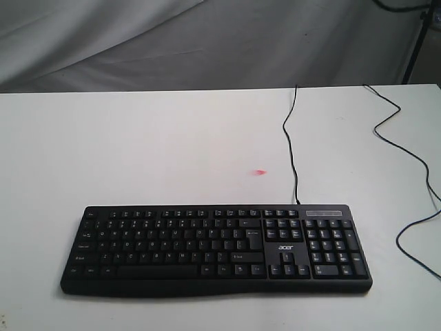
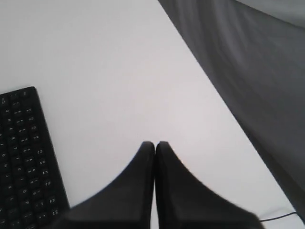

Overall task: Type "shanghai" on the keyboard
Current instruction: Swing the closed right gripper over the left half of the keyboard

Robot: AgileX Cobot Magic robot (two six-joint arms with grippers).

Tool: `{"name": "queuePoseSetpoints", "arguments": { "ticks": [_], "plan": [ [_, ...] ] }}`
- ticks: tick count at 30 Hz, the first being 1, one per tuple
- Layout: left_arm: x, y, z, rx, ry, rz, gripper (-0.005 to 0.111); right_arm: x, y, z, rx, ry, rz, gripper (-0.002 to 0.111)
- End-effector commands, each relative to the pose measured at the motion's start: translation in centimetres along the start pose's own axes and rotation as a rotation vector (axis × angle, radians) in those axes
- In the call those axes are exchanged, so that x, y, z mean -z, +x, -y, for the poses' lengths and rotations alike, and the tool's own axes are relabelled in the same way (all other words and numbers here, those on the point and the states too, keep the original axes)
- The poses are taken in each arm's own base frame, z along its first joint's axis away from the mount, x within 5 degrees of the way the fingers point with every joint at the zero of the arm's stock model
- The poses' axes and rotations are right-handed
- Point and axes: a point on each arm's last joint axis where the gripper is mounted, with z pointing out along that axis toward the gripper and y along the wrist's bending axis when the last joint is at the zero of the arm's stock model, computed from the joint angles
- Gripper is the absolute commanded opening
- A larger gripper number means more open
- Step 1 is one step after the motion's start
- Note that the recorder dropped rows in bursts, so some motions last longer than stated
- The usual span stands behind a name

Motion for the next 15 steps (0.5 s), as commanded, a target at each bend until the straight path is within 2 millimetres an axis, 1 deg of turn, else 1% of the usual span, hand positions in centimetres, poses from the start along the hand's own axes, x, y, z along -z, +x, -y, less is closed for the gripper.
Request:
{"name": "queuePoseSetpoints", "arguments": {
  "ticks": [1,6,9,11,15],
  "plan": [
    [-0.1,0.1,0.0,0.003,0.004,-0.003,0.001,-2.5,1.5,-0.5,0.007,-0.045,-0.003,0.000],
    [-0.1,0.1,0.0,0.003,0.004,-0.003,0.001,-5.1,3.4,-1.4,0.008,-0.116,0.045,0.000],
    [-0.1,0.1,0.0,0.003,0.004,-0.003,0.001,-6.5,4.5,-1.5,-0.017,-0.102,0.078,0.000],
    [-0.1,0.1,0.0,0.003,0.004,-0.003,0.001,-7.0,5.0,-1.8,-0.018,-0.110,0.099,0.000],
    [-0.1,0.1,0.0,0.003,0.004,-0.003,0.001,-8.3,5.9,-2.9,-0.021,-0.160,0.145,0.000]
  ]
}}
